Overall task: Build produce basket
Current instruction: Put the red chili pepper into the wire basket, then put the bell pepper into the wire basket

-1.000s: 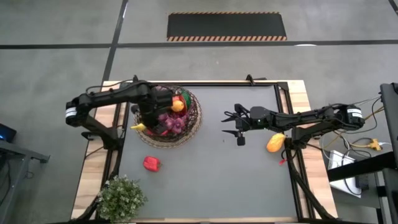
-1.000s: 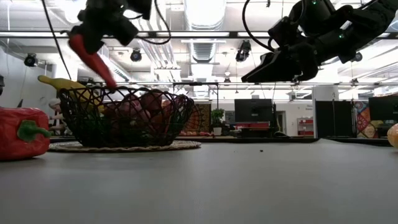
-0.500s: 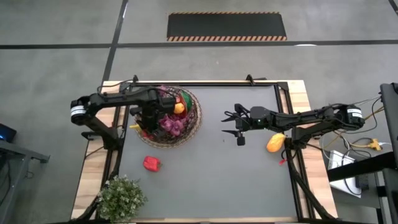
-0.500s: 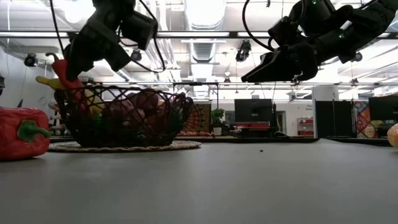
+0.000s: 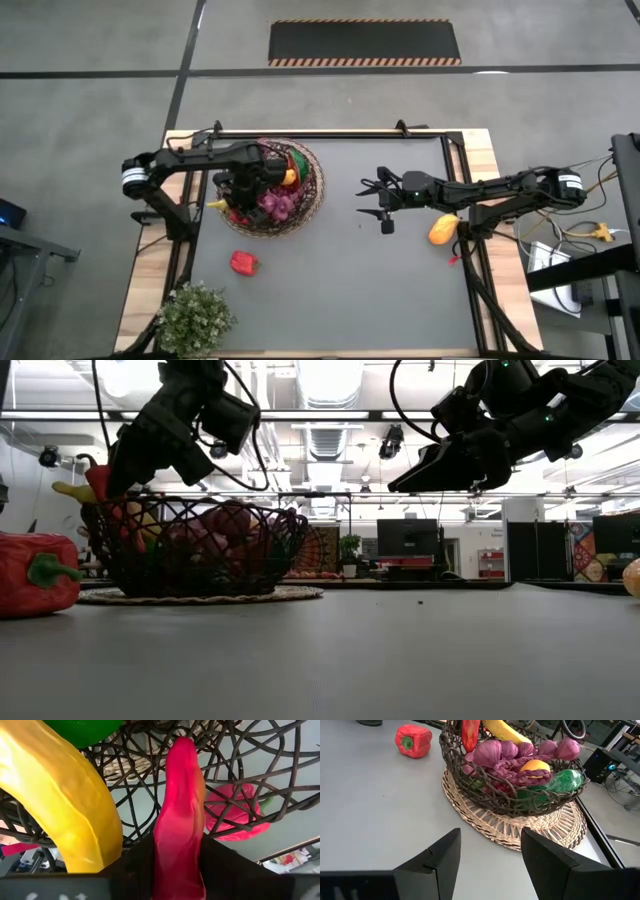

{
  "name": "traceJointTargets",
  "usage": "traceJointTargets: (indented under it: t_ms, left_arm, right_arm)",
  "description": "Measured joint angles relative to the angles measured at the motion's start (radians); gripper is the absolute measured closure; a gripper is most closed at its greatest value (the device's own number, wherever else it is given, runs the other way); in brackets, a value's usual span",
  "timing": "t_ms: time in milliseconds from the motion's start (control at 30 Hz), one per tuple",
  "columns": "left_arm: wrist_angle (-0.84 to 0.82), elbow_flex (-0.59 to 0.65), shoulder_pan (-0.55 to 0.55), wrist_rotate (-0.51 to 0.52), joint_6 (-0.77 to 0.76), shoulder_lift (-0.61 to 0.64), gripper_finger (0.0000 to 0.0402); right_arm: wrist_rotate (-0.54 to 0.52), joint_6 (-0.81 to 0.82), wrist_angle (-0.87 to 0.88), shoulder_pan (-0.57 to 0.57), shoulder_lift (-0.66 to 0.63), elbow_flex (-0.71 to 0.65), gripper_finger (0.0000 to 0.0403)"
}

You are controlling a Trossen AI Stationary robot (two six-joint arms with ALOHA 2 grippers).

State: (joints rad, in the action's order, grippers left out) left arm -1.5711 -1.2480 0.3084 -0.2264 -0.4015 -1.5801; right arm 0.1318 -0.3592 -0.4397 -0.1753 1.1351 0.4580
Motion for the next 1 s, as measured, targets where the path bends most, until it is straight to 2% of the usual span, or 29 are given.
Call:
traceJointTargets:
  t_ms: [167, 433, 600, 933, 1000]
  left_arm:
    - [0.000, 0.000, 0.000, 0.000, 0.005, 0.004, 0.0283]
    - [0.000, 0.000, 0.000, 0.023, 0.021, 0.003, 0.0220]
    - [0.000, -0.016, 0.000, 0.026, 0.027, 0.004, 0.0195]
    - [0.000, -0.110, -0.027, 0.023, 0.012, 0.019, 0.0189]
    - [0.000, -0.141, -0.043, 0.023, -0.033, 0.021, 0.0189]
  right_arm:
    - [0.000, 0.000, 0.000, 0.000, 0.000, 0.000, 0.0211]
    - [0.000, 0.000, 0.000, 0.000, 0.000, 0.000, 0.0211]
    - [0.000, 0.000, 0.000, 0.000, 0.000, 0.000, 0.0211]
    - [0.000, 0.000, 0.000, 0.000, 0.000, 0.000, 0.0211]
    - [0.000, 0.000, 0.000, 0.000, 0.000, 0.000, 0.0211]
